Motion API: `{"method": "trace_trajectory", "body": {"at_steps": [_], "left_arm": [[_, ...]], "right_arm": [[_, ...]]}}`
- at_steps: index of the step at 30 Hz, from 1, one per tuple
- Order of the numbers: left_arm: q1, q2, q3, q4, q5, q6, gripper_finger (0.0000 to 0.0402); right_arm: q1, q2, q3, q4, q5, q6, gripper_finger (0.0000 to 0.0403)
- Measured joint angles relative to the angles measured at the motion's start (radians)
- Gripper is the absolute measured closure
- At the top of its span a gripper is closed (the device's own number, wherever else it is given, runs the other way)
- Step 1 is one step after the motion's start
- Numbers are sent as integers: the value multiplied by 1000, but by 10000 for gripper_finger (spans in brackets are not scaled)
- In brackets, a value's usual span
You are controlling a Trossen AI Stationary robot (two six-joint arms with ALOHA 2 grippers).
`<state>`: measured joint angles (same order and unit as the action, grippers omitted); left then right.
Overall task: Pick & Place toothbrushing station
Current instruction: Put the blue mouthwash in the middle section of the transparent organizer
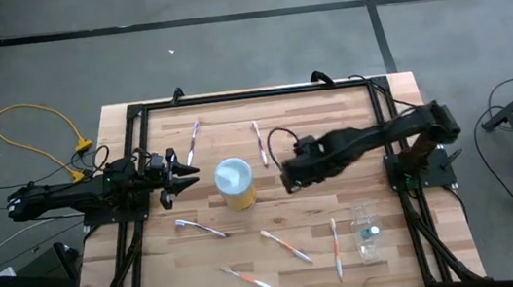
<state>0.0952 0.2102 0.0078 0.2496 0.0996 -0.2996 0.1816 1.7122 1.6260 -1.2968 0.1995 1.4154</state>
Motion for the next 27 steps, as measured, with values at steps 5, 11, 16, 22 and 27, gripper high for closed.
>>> {"method": "trace_trajectory", "body": {"at_steps": [5,11,16,22,27], "left_arm": [[0,7,0,13,-5,0,271],[0,16,0,25,-1,0,271],[0,16,0,29,-1,0,271],[0,16,0,29,-2,0,271],[0,16,0,29,-2,0,271]], "right_arm": [[103,-53,-2,-78,3,85,312],[219,-74,-2,-187,-21,171,312],[300,-75,-2,-242,-62,220,312],[398,-82,-2,-254,-78,276,312],[477,-111,-2,-273,-61,390,312]]}}
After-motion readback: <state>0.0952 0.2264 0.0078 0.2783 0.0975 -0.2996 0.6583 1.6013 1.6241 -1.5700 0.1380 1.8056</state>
